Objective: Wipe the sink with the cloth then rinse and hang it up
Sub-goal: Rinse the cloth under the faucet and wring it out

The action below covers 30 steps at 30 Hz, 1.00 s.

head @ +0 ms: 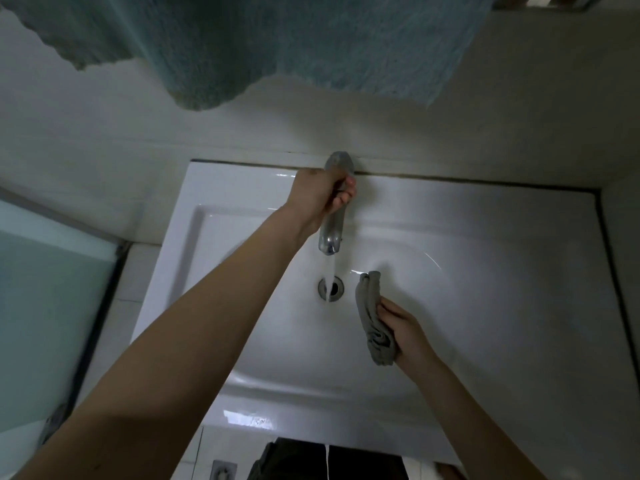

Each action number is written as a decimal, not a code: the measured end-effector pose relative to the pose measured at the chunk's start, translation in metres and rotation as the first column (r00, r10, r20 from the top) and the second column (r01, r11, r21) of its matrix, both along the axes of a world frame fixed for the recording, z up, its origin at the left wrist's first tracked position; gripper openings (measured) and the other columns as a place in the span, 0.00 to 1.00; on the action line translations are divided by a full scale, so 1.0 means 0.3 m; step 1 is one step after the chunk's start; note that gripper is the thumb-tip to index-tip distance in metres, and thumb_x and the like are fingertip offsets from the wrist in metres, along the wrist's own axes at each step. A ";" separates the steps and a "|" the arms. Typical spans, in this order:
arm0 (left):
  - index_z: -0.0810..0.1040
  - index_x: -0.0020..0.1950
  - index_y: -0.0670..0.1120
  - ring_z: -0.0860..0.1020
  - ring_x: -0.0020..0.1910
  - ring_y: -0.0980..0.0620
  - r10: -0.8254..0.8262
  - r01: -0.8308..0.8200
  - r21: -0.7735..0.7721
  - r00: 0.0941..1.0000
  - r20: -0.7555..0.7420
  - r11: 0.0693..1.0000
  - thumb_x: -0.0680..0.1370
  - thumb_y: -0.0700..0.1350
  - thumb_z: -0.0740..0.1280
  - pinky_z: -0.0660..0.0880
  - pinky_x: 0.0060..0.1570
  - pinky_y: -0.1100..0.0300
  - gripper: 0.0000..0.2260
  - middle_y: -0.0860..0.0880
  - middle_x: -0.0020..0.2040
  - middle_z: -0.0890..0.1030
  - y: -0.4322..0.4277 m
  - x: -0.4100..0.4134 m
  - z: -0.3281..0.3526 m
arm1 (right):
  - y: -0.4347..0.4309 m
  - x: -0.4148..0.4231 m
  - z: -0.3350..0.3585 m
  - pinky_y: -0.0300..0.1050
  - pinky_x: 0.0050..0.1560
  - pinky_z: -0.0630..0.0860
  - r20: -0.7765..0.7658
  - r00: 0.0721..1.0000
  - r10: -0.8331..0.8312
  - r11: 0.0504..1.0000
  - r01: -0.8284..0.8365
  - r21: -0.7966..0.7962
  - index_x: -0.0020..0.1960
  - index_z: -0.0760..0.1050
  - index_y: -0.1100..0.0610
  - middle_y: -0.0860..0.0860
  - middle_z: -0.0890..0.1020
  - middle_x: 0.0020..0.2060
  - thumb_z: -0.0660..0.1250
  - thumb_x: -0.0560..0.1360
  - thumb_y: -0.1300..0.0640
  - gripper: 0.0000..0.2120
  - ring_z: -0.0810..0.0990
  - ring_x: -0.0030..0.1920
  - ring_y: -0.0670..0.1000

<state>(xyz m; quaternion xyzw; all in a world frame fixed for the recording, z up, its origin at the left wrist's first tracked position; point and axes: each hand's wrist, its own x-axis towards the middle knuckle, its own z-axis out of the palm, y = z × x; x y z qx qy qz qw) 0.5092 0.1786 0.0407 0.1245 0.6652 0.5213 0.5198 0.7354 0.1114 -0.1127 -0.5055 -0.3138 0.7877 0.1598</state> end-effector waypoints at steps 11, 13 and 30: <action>0.82 0.45 0.34 0.78 0.25 0.50 -0.048 0.044 -0.030 0.984 -0.170 0.999 0.81 0.50 0.62 0.74 0.26 0.64 0.19 0.41 0.32 0.82 -0.131 -0.142 -0.055 | 0.053 -0.265 -0.040 0.41 0.44 0.77 -0.024 1.000 0.019 0.989 -0.022 -0.147 0.58 0.80 0.57 0.53 0.84 0.50 0.60 0.80 0.59 0.12 0.82 0.48 0.52; 0.81 0.44 0.35 0.78 0.24 0.50 0.007 -0.019 -0.061 0.980 -0.200 0.998 0.81 0.48 0.61 0.74 0.26 0.64 0.18 0.42 0.30 0.82 -0.198 -0.183 -0.127 | 0.055 -0.329 -0.075 0.43 0.43 0.76 0.024 0.999 0.022 0.980 -0.017 -0.200 0.51 0.81 0.58 0.55 0.84 0.45 0.59 0.79 0.60 0.11 0.81 0.44 0.53; 0.81 0.45 0.43 0.78 0.42 0.51 -0.414 0.339 -0.416 0.905 -0.102 0.844 0.76 0.50 0.69 0.73 0.49 0.60 0.10 0.49 0.39 0.80 -0.214 -0.057 -0.661 | 0.202 -0.310 -0.135 0.50 0.44 0.80 -0.008 0.947 0.322 0.900 -0.308 -0.309 0.57 0.79 0.61 0.61 0.82 0.53 0.61 0.77 0.51 0.18 0.82 0.47 0.59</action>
